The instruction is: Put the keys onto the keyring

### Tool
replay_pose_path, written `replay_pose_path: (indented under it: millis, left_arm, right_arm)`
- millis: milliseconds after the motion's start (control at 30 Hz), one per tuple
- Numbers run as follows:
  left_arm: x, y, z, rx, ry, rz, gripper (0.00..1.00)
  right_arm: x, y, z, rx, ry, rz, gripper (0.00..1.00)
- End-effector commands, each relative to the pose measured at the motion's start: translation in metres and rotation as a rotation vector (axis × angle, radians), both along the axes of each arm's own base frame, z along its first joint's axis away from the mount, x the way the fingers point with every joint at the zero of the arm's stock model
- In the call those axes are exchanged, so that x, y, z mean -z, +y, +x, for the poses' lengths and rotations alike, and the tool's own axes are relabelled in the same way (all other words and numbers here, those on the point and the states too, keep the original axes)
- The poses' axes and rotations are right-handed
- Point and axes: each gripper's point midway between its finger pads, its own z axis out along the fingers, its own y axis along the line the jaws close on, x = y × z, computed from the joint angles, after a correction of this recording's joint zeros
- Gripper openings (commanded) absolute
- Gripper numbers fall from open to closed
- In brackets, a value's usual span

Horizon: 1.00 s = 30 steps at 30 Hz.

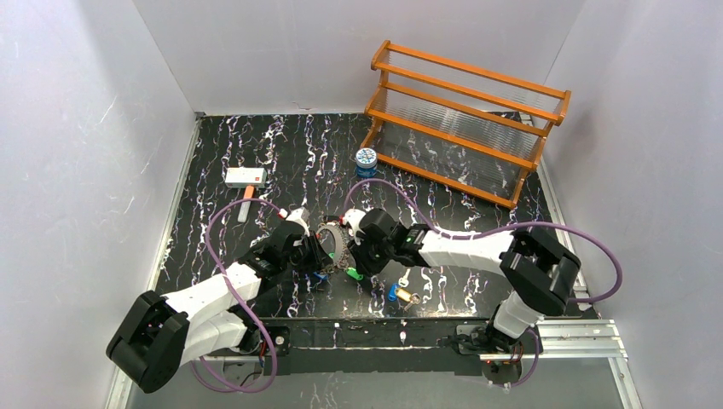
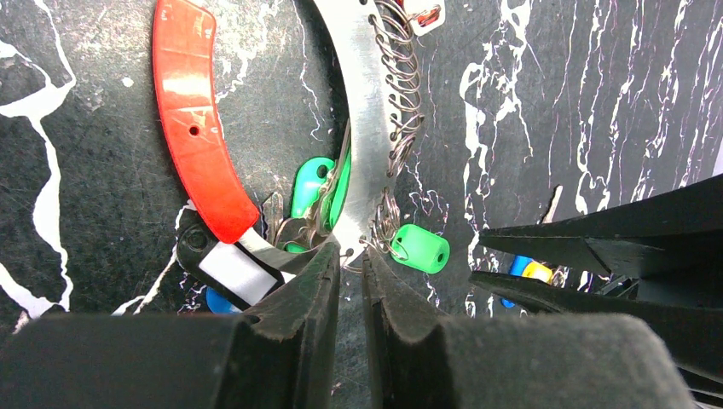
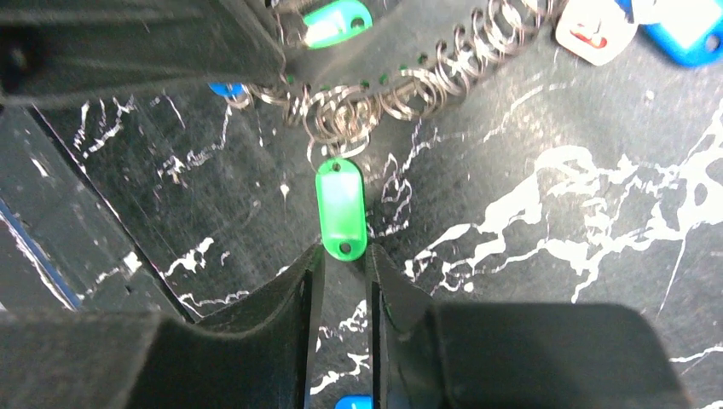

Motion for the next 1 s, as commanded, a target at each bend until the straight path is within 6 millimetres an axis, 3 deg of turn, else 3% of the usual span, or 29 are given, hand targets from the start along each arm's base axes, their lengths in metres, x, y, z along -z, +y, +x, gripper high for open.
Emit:
replay_pose_path:
  millis: [0, 67, 167, 300, 600, 733, 967]
  left_arm:
    - [-0.012, -0.004, 0.007, -0.005, -0.030, -0.015, 0.15]
    - [-0.011, -0.004, 0.006, -0.007, -0.032, -0.020, 0.15]
    - [-0.009, -0.003, 0.005, -0.011, -0.027, -0.022, 0.16]
    - [-0.009, -0.003, 0.005, -0.011, -0.025, -0.026, 0.15]
    - [-0.005, -0.004, 0.005, -0.015, -0.026, -0.030, 0.16]
    - [-0.003, -0.004, 0.004, -0.010, -0.016, -0.029, 0.16]
    - [-0.001, -0.001, 0.002, -0.019, -0.019, -0.024, 0.15]
  right_arm:
    - [-0.024, 0.030, 0.017, -0.001, -0.042, 0.075, 0.32]
    - [-0.022, 0.037, 0.019, -0.008, -0.035, 0.078, 0.36]
    - [-0.021, 0.048, 0.023, -0.008, -0.023, 0.083, 0.52]
    - [-0.017, 0.056, 0.025, -0.006, -0.003, 0.087, 0.53]
    - [0.004, 0.054, 0.033, 0.023, -0.019, 0.036, 0.52]
    - [0.006, 0.051, 0.040, 0.050, -0.045, 0.020, 0.41]
    - [-0.007, 0.045, 0.054, 0.114, -0.102, 0.035, 0.22]
